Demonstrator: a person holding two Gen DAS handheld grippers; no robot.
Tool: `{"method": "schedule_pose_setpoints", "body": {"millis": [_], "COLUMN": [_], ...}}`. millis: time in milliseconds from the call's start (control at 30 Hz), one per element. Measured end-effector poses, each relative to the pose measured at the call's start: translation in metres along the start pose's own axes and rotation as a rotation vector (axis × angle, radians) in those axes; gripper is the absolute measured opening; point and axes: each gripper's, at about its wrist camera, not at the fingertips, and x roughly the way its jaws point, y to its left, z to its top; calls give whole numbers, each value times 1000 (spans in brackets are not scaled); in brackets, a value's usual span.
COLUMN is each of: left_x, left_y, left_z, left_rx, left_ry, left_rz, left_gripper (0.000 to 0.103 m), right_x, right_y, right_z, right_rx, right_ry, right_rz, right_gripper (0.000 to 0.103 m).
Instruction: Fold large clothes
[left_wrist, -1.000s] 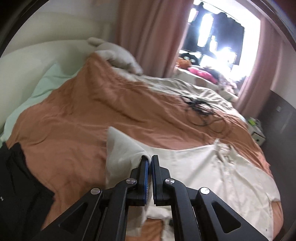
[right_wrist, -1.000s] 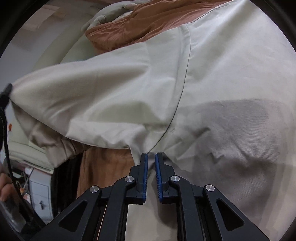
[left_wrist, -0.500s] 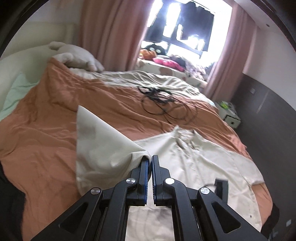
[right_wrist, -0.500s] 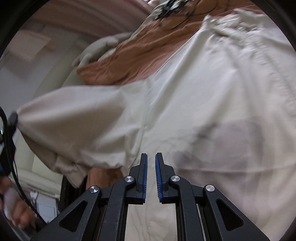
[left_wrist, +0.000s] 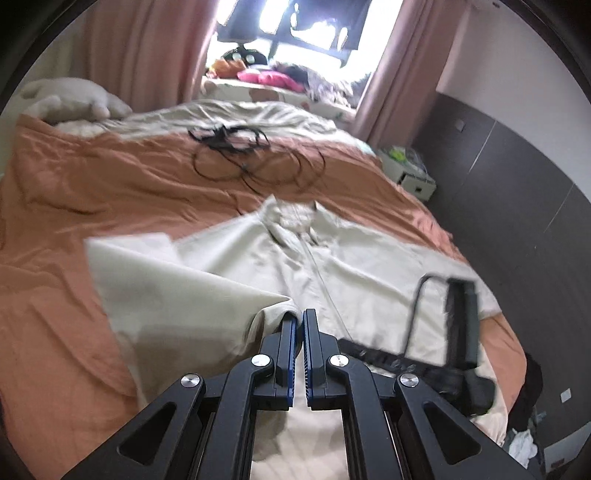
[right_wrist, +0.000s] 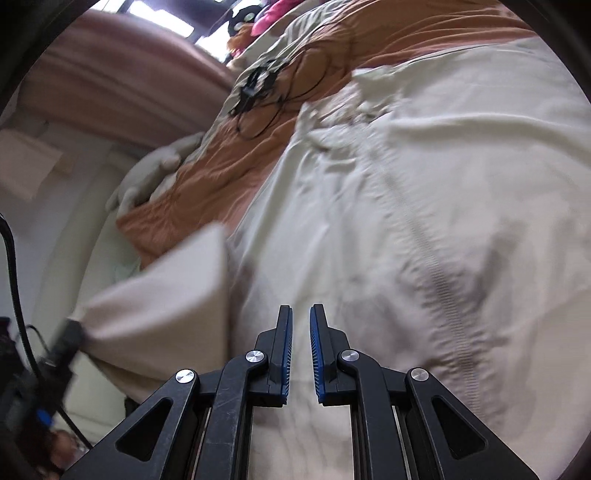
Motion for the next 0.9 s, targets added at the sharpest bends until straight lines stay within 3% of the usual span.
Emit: {"method": "schedule_pose_setpoints", "body": {"millis": [167,233,300,367,467,633,700,900], "left_x": [47,58,59,48,14,-26,-42,-81], "left_y": [-6,-5,-2,1,12,43,57,99], "left_z": [-10,-17,-23,-26,-30,-38,-44,-75], "left_rx": [-35,-70,-100,-104,-108,-155,-178,-259], "left_ry": [107,166,206,196,125,73,54,20], "left_rz": [-45,-82,-130,-144,-86,-2,59,149], "left_gripper": [4,11,23,51,76,79,79,79], "right_x": [-27,-35,-40,-41,-42,-40,-39,-31], "right_y": [-19,-26,-30,-28,-18,10,25,72], "right_z": [13,16,19,19,18,11,5,-18], "right_rx": [39,51,66,60,23,-64,-109,-259], "right_ry": [-51,-65,-75,-79,-79,-66,-64,-30], "right_rz": [-6,-11,-14,-13,-18,10,18,52], "right_gripper": [12,12,14,18,19,23,34,35]}}
